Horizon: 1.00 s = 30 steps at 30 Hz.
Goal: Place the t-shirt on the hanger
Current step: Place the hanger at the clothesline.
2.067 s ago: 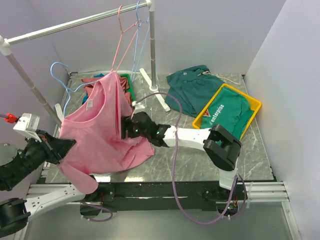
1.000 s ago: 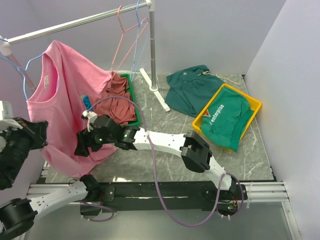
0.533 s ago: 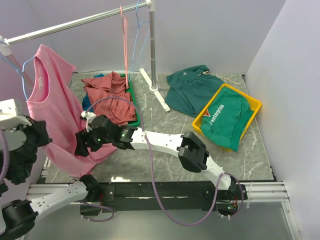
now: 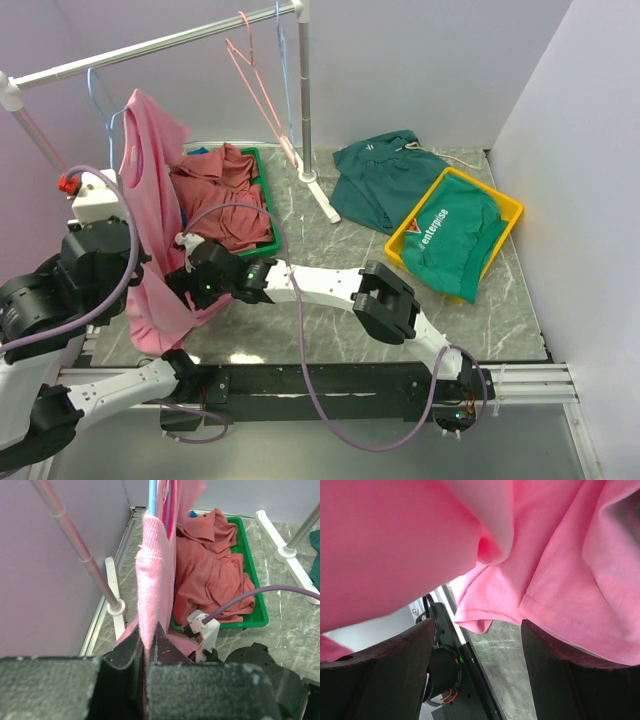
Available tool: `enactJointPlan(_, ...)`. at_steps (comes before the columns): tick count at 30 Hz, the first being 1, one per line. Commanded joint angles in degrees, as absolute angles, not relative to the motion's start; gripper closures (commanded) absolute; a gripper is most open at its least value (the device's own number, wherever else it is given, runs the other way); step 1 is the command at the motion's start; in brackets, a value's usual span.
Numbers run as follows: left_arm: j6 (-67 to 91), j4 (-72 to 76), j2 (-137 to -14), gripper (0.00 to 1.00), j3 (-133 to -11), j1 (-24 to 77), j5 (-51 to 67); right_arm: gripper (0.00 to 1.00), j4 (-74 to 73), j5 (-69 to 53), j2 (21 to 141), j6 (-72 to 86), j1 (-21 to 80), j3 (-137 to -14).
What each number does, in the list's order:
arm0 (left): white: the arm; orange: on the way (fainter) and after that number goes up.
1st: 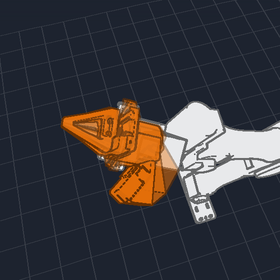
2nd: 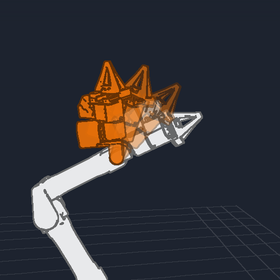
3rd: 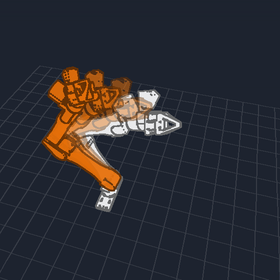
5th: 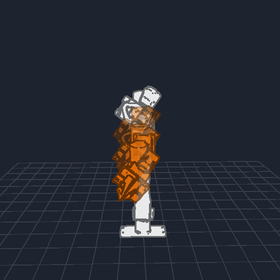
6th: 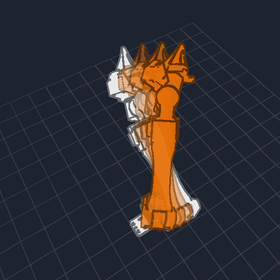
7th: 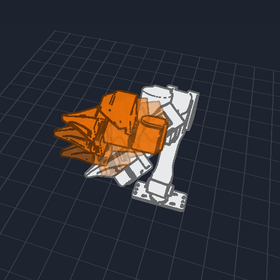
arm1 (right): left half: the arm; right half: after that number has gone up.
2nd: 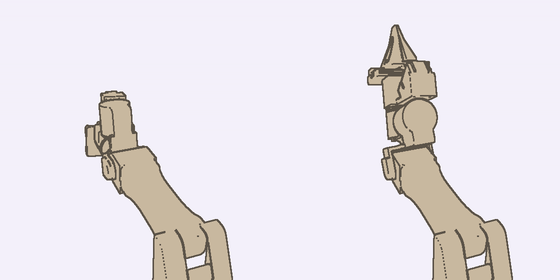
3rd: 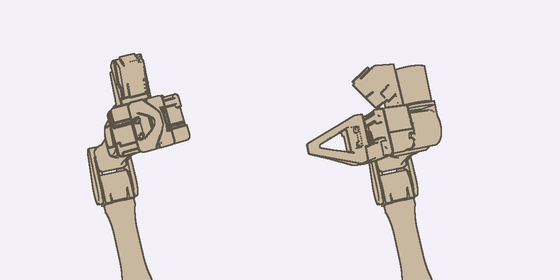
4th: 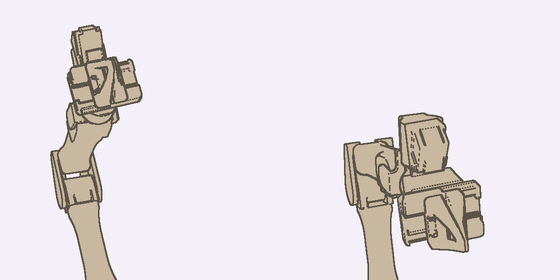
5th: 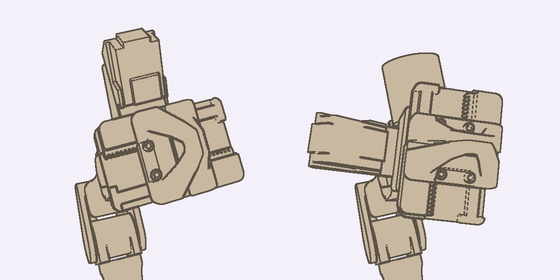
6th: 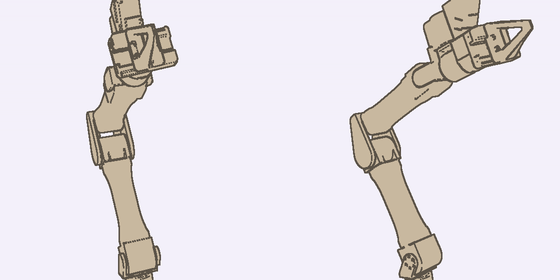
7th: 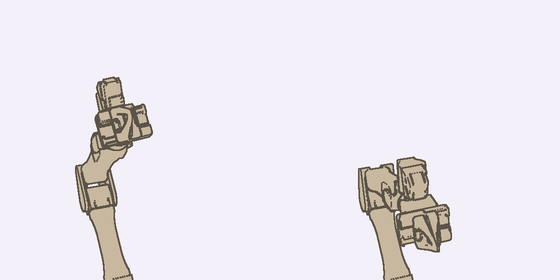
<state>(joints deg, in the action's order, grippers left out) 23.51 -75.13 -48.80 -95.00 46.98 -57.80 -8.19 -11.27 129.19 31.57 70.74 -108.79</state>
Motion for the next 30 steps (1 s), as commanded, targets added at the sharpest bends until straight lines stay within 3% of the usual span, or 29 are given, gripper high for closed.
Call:
enactJointPlan(1, 21.4, -67.2, -50.9, 0.99, -94.2, 47.2, -59.3, 0.23, -6.1, -13.4, 124.2, 30.6, 70.0, -109.3)
enactJointPlan(10, 17.6, -62.9, -54.4, 0.99, -94.6, 41.8, -57.5, 0.23, -7.9, -18.1, 128.3, 30.5, 69.5, -114.8)
enactJointPlan(21, 13.4, -51.3, -54.3, 0.99, -89.4, 21.4, -38.6, 0.22, -9.0, -20.7, 130.3, 30.1, 69.5, -117.6)
enactJointPlan(30, 17.0, -46.4, -50.4, 0.99, -85.4, 18.0, -39.6, 0.22, -11.4, -21.6, 132.1, 30.0, 69.5, -119.4)
